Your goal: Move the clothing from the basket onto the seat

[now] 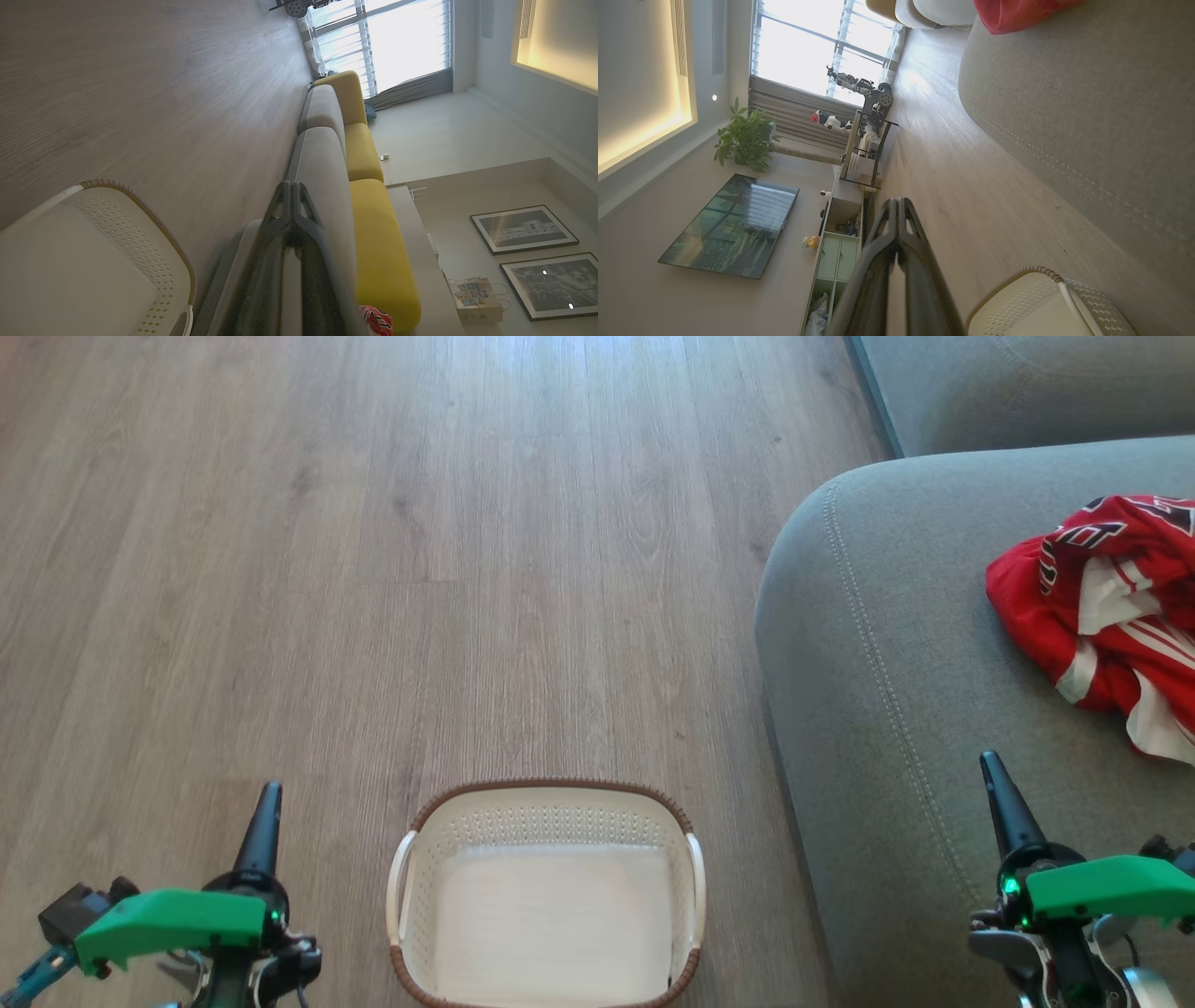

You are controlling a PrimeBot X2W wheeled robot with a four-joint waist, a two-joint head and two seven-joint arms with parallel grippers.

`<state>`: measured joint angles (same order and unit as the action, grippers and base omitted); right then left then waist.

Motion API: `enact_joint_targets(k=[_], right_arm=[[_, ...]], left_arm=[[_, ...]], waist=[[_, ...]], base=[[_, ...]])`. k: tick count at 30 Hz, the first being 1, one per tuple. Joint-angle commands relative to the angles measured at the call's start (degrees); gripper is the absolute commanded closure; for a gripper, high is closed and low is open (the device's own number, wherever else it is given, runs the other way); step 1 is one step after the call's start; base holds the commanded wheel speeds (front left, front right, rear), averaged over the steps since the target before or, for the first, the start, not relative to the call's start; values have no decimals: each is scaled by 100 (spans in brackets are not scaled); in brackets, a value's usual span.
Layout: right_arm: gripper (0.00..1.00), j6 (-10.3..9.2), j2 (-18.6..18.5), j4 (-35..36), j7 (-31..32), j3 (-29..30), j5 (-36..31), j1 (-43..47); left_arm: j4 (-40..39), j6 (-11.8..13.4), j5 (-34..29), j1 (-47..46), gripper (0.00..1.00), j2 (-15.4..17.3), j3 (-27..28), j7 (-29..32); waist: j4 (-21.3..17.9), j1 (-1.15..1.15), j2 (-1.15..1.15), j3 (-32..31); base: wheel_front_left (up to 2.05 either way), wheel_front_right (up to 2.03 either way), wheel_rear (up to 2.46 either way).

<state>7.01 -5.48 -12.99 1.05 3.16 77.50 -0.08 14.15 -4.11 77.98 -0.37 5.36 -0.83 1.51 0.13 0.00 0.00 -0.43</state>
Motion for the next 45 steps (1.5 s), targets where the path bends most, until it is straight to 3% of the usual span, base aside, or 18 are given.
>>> enact_joint_targets(k=[1,27,45], right_arm=[[100,38,9,153,51,-52,176,-323],[100,47,159,-96,433,198,1581,-598],[100,47,180,-97,457,228,1556,-600]], left_arm=[[-150,-67,147,-371,100,24,260,48],[-9,-337,1452,-579,100,-216,695,465],[-9,-337,1443,-580,100,-223,706,474]], waist=[[-1,0,0,3],[-13,0,0,61],[-13,0,0,61]], base=[[0,0,0],[0,0,0],[0,0,0]])
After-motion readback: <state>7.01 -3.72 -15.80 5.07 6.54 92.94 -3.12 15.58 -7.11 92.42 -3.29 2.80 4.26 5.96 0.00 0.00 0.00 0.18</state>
